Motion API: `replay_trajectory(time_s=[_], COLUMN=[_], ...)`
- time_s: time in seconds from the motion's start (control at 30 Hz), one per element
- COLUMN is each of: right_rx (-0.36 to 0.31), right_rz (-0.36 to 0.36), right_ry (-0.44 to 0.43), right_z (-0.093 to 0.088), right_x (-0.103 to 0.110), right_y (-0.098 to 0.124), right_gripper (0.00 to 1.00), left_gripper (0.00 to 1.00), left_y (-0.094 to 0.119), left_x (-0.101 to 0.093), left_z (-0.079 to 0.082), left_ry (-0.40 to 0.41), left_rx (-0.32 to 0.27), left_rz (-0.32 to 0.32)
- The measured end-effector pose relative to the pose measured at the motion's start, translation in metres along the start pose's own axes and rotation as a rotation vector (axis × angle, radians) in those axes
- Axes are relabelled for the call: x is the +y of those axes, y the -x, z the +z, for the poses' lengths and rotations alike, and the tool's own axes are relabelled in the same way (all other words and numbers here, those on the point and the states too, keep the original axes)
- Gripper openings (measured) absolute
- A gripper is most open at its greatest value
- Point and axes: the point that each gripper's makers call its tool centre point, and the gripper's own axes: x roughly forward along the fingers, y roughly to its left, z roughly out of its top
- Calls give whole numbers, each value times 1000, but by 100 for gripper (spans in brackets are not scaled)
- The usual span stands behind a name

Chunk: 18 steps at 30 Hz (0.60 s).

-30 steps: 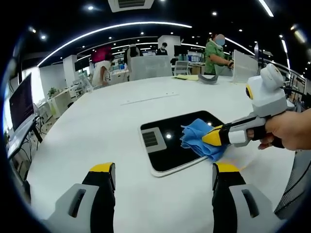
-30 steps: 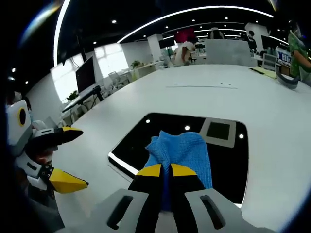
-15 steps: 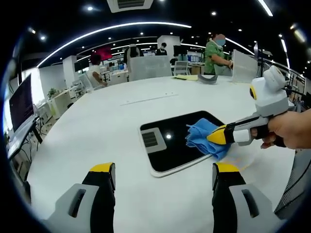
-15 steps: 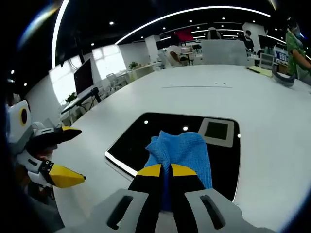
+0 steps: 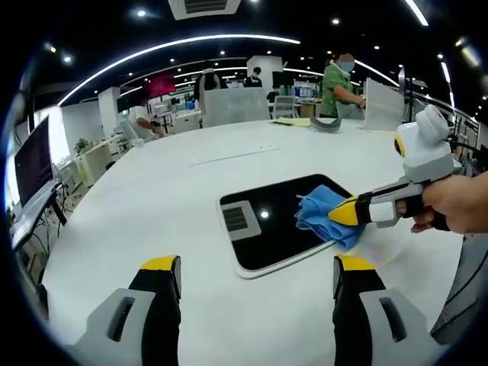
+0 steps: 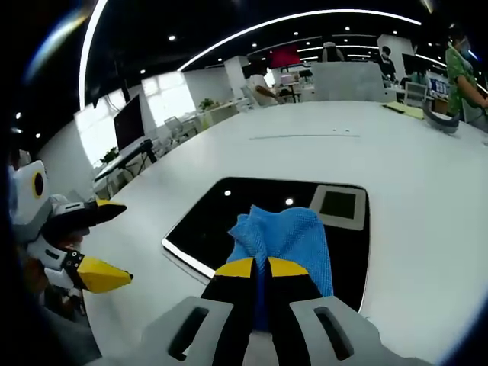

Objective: Wipe the mirror surface with the cleaning cloth until all visible marks leave the cleaned area.

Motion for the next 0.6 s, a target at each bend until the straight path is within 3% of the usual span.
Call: replay_trajectory(time_s=[0.6], right_rx=[-13], right_rz=[-40], right_ry=[-26], right_z=[-1], right_x=[-22], right_y=[19], right_gripper=[1], left_gripper=[82], left_y=[-1], left_x=[-1], left_z=[-1], left_ry=[-5], left_rx=[5], left_rz=[-2])
